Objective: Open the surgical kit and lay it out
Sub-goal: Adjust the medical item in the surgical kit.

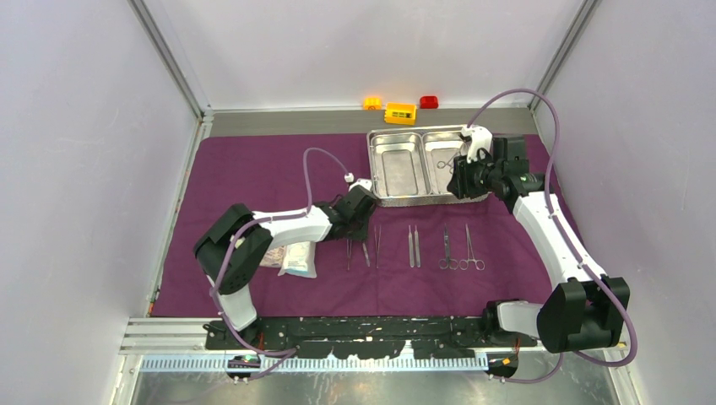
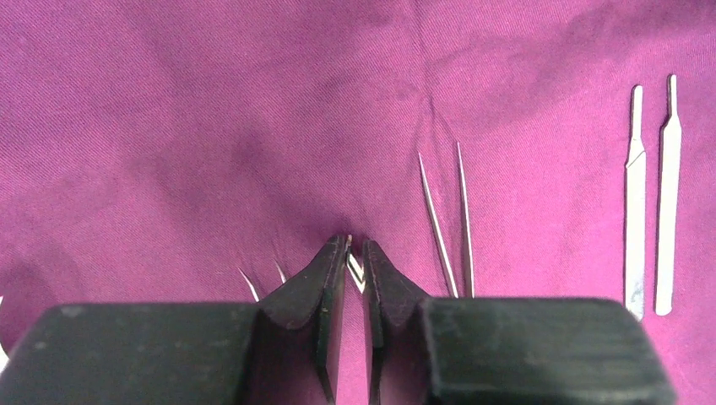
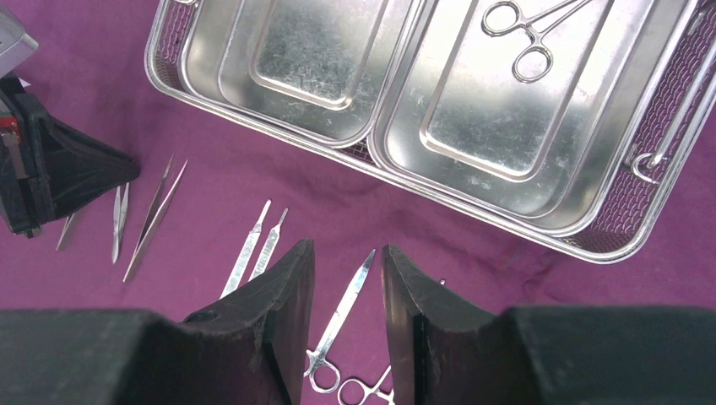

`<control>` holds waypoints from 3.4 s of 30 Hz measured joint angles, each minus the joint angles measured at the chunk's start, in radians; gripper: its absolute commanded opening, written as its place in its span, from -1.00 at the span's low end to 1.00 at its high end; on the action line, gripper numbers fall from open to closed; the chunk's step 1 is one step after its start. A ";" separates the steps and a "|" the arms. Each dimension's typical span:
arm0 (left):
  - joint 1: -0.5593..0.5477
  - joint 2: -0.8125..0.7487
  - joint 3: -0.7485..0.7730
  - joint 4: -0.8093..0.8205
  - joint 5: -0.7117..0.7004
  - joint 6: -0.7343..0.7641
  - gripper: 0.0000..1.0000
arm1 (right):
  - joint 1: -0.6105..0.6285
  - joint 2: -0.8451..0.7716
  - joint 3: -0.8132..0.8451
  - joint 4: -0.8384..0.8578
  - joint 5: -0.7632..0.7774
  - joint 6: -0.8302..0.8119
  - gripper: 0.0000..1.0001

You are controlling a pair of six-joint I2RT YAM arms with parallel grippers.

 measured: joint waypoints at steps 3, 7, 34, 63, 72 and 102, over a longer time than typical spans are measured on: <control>0.000 0.000 0.000 0.000 0.000 -0.006 -0.85 | 0.000 0.000 0.000 0.000 0.000 0.000 -0.19; 0.000 0.000 0.000 0.000 0.000 -0.006 -0.95 | 0.000 0.000 -0.002 0.000 0.000 0.000 -0.19; 0.288 -0.226 -0.075 0.314 0.414 -0.144 -1.00 | 0.033 0.038 -0.026 0.261 -0.307 0.241 -0.13; 0.359 -0.270 -0.101 0.801 0.707 -0.355 -1.00 | 0.273 0.291 -0.078 0.909 -0.652 0.883 0.05; 0.366 -0.270 -0.108 0.802 0.707 -0.355 -1.00 | 0.281 0.276 -0.083 0.940 -0.666 0.894 0.02; 0.388 -0.267 -0.092 0.790 0.688 -0.343 -0.09 | 0.315 0.323 -0.092 0.981 -0.678 0.943 -0.99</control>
